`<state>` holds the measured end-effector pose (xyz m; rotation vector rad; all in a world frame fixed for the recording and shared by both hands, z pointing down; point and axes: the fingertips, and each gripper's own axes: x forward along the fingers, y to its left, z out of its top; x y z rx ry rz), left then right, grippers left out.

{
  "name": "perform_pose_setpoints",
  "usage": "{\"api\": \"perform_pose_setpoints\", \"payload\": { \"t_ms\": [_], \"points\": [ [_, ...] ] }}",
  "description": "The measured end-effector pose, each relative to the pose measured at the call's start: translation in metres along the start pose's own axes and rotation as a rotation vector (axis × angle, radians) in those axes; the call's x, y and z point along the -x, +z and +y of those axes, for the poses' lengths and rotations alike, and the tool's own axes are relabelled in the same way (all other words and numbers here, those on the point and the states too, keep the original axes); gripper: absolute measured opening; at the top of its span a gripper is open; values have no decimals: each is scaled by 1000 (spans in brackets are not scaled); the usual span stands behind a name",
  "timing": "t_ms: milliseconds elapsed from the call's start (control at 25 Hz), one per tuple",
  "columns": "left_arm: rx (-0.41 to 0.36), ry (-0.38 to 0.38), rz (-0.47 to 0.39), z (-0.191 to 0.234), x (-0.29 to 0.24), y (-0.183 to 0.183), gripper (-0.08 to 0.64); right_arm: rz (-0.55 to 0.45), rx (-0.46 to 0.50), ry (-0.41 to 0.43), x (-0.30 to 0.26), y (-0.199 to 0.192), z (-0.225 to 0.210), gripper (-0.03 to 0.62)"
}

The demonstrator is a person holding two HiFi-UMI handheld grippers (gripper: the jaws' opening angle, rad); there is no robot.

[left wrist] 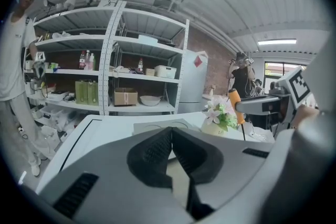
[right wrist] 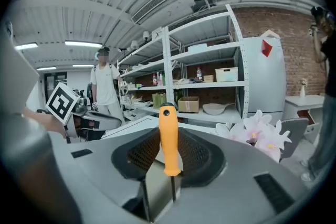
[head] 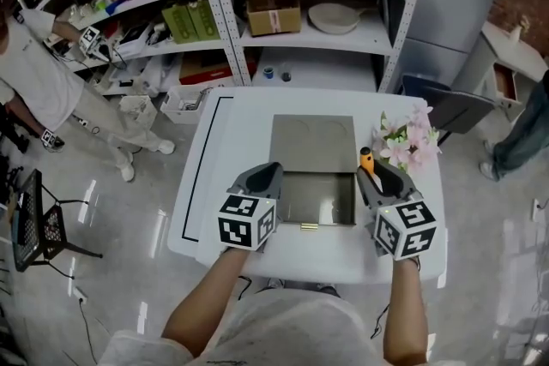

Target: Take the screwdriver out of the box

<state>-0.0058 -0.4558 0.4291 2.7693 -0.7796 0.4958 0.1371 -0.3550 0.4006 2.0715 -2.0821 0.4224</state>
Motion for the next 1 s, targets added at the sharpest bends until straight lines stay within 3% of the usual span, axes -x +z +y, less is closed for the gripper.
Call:
{"api": "perform_pose_setpoints", "payload": {
  "t_ms": [1000],
  "points": [
    [6,8,27,2,-3,-7,3,-17,-13,-20,2,0,-8,112]
  ]
}}
